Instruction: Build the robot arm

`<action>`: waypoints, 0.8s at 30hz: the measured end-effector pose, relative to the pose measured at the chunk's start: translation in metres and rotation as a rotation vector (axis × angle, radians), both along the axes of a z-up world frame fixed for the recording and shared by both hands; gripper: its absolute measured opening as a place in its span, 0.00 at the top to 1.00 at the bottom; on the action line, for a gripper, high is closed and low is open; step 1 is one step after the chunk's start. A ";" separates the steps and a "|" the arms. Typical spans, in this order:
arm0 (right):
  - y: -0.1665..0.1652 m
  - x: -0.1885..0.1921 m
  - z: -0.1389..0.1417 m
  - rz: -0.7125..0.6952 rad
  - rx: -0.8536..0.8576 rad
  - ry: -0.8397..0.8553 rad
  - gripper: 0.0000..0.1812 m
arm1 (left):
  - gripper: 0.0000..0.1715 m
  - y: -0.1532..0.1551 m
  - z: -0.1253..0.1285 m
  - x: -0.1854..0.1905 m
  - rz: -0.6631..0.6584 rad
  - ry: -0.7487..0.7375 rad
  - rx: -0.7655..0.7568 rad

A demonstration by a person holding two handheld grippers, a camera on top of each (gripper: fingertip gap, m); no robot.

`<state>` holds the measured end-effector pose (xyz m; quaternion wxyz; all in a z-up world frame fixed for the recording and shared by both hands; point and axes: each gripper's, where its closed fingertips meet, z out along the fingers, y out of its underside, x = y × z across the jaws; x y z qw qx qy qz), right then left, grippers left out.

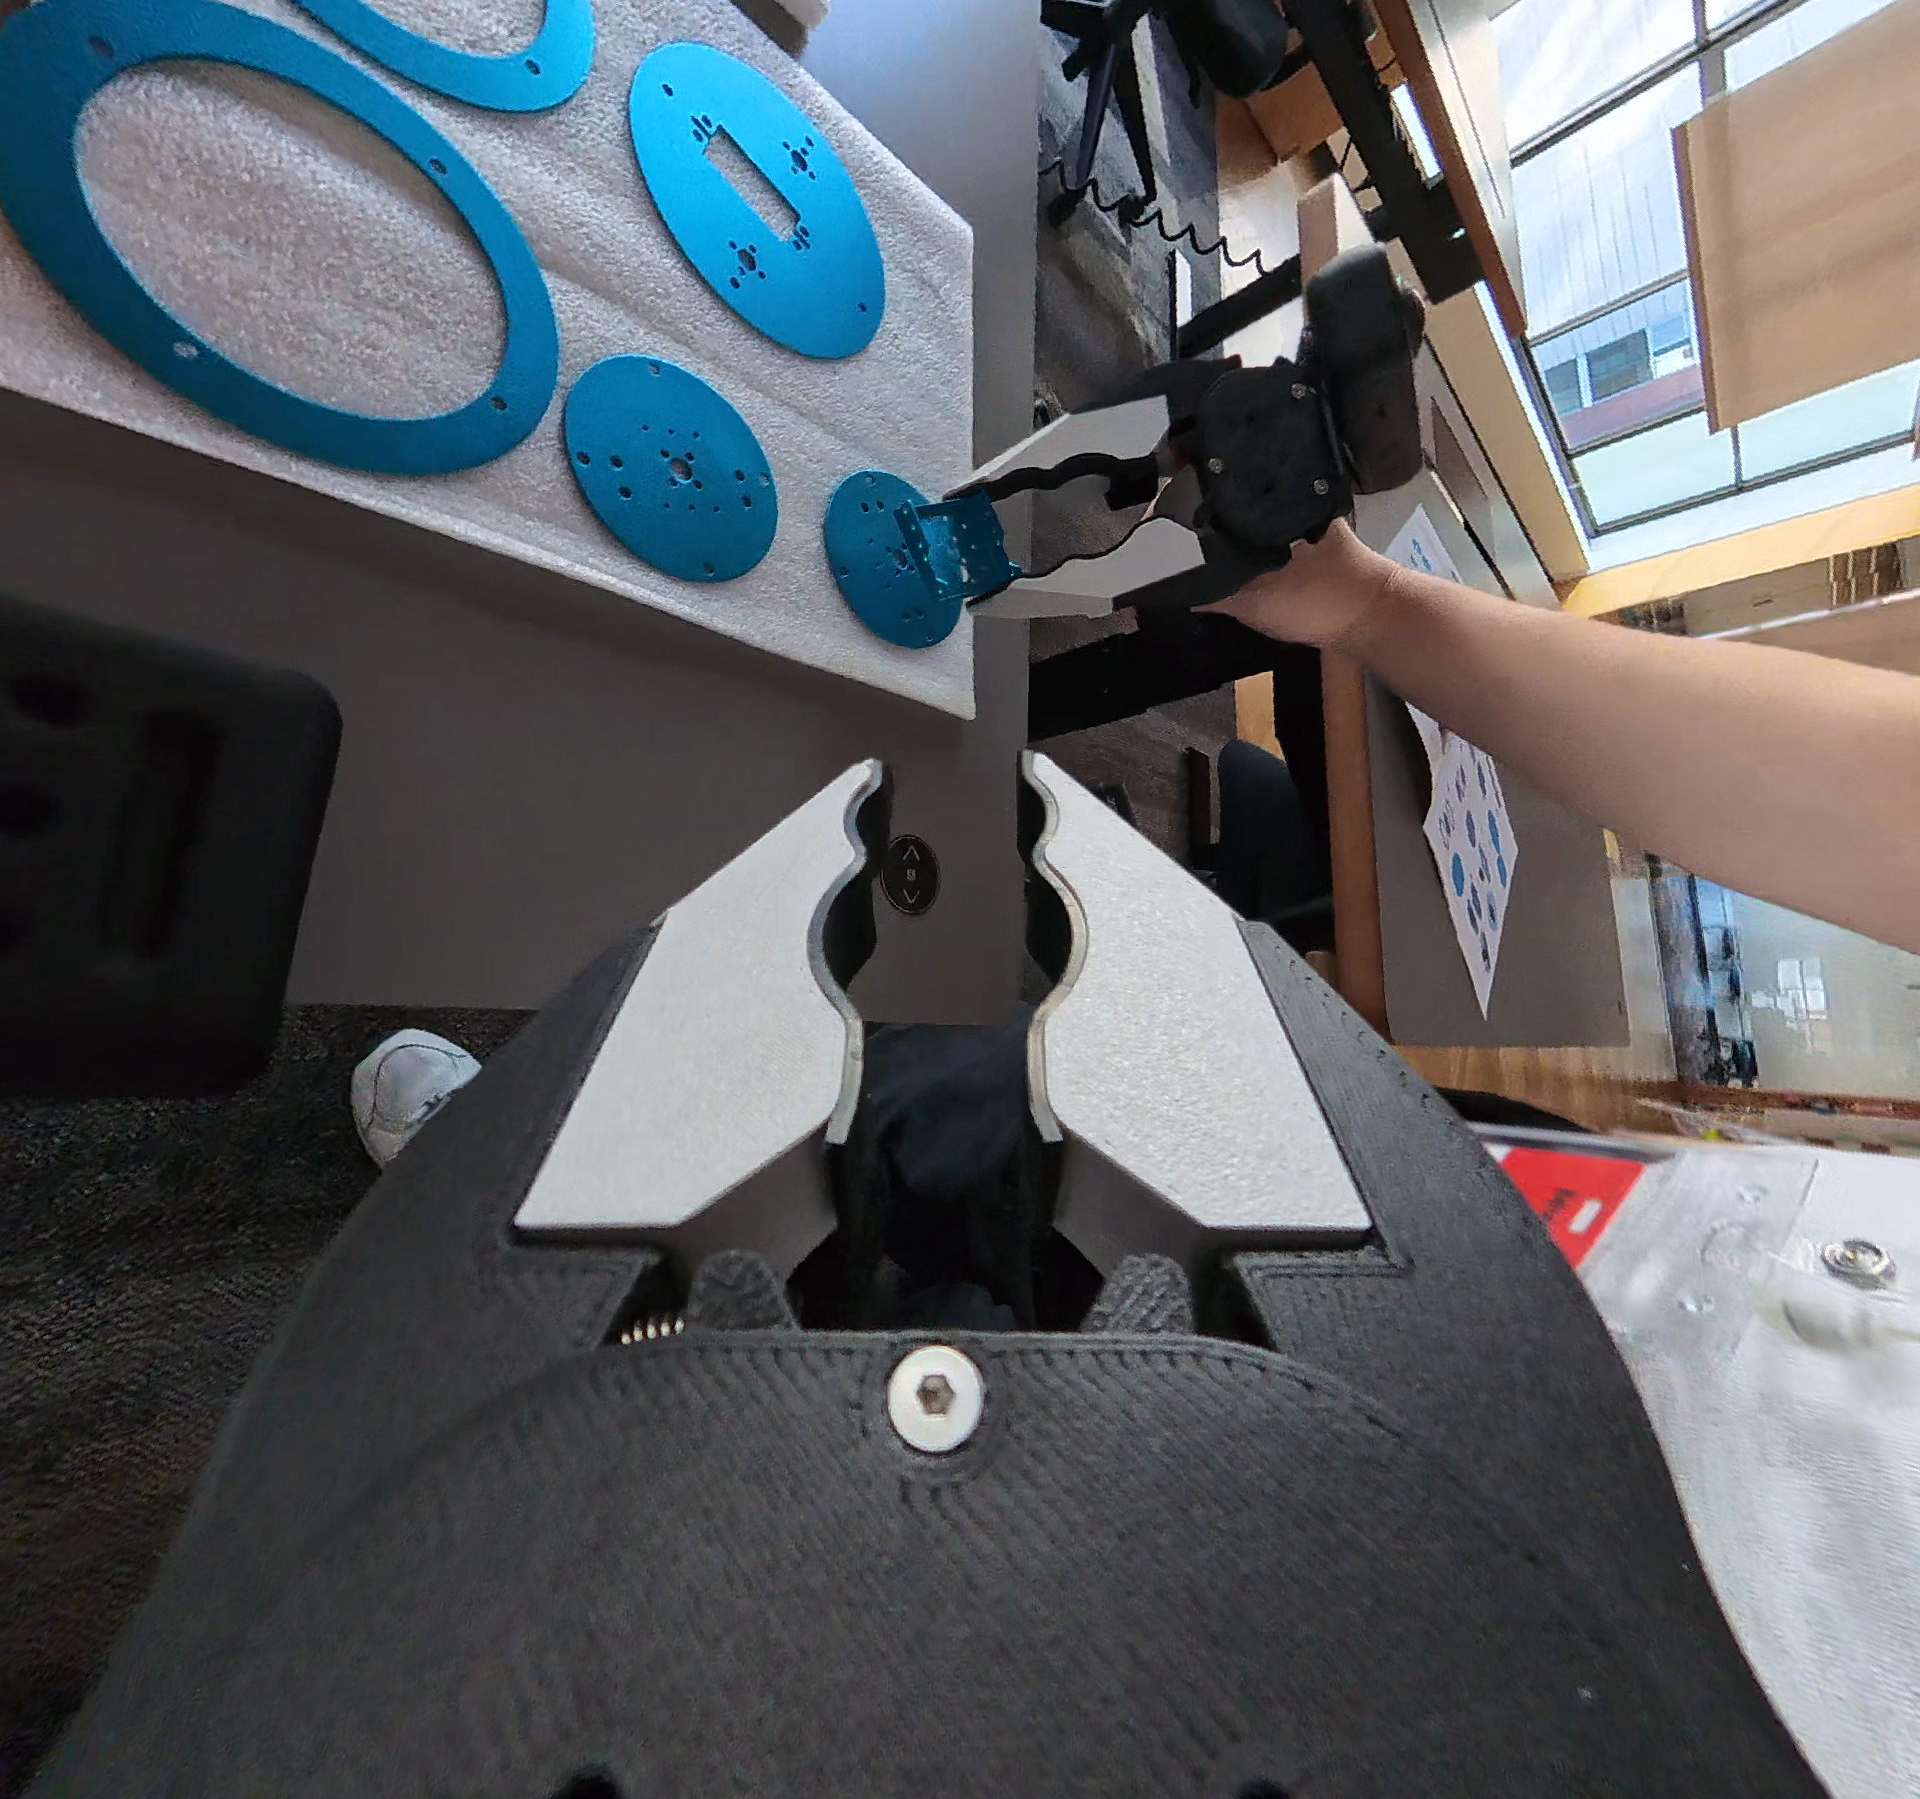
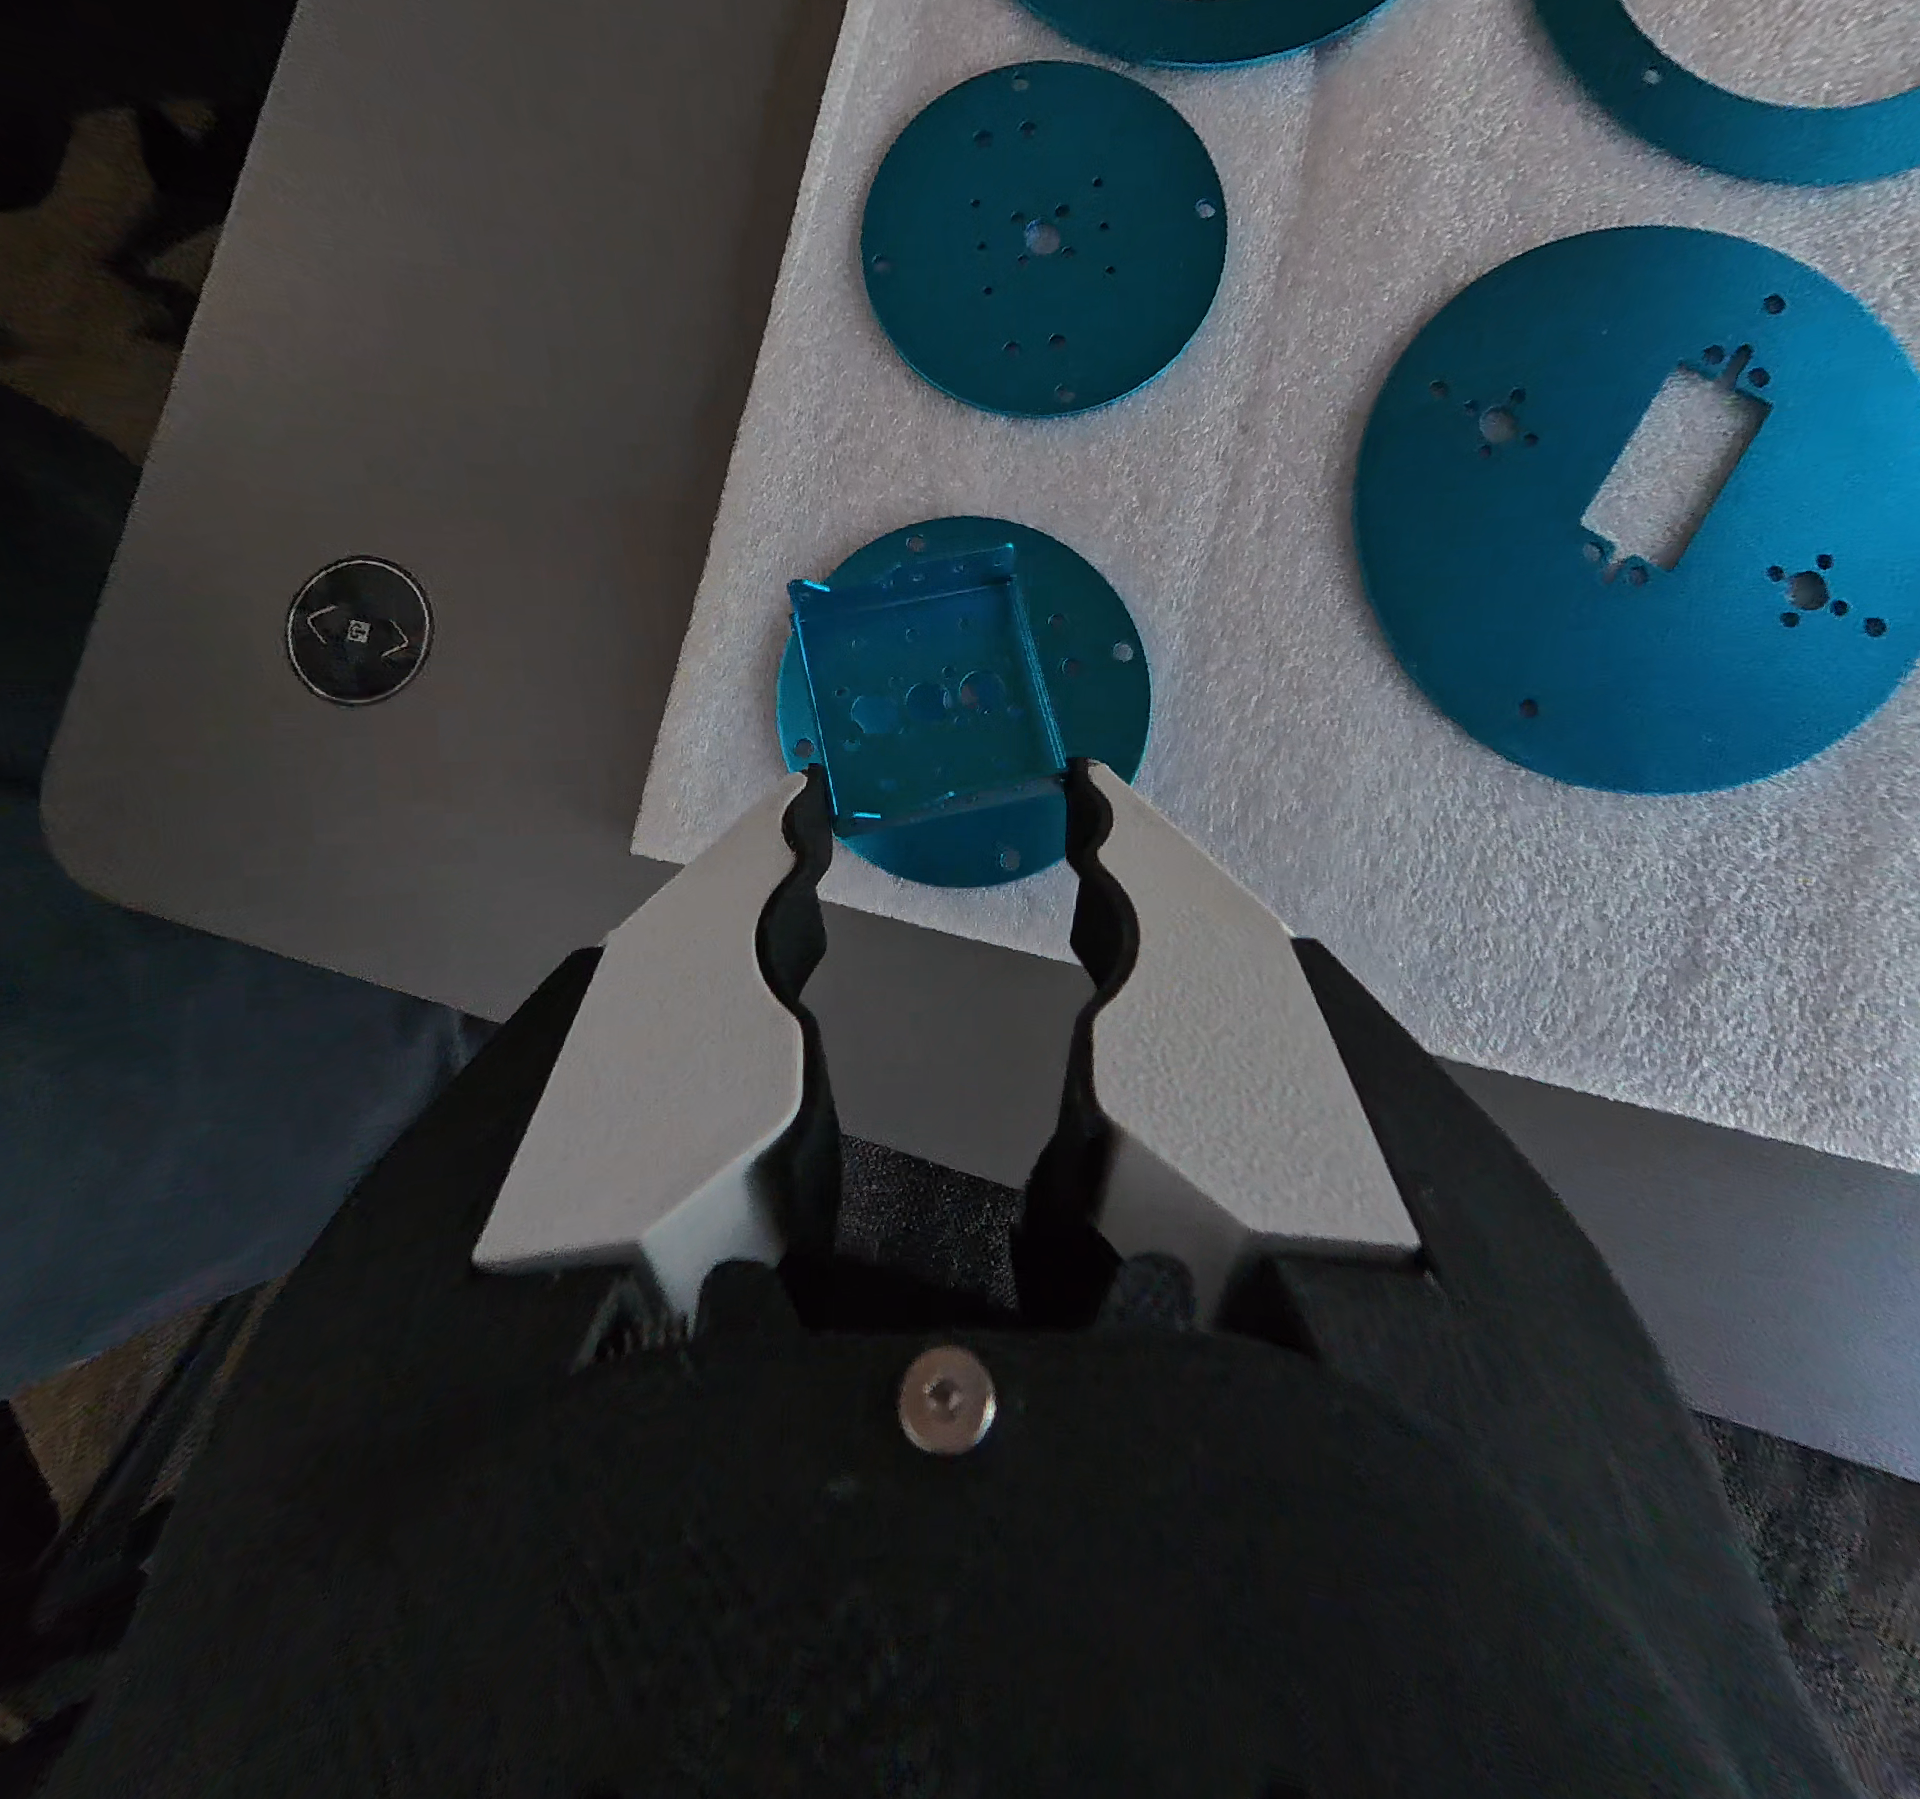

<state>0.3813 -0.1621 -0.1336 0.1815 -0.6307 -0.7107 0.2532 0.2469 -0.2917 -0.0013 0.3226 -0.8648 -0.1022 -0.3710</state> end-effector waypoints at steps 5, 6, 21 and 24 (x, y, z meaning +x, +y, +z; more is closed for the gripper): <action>0.000 -0.002 -0.011 0.038 -0.014 -0.010 0.75 | 0.87 -0.008 -0.004 0.002 0.042 -0.008 -0.020; 0.000 -0.003 -0.012 0.045 -0.017 -0.011 0.75 | 0.87 -0.010 -0.006 0.004 0.041 -0.006 -0.026; 0.001 -0.009 -0.017 0.070 0.026 -0.013 0.76 | 0.88 -0.016 -0.007 0.014 0.054 -0.022 -0.039; 0.004 -0.012 -0.013 0.054 0.027 0.006 0.76 | 0.88 -0.016 -0.006 0.013 0.047 -0.014 -0.036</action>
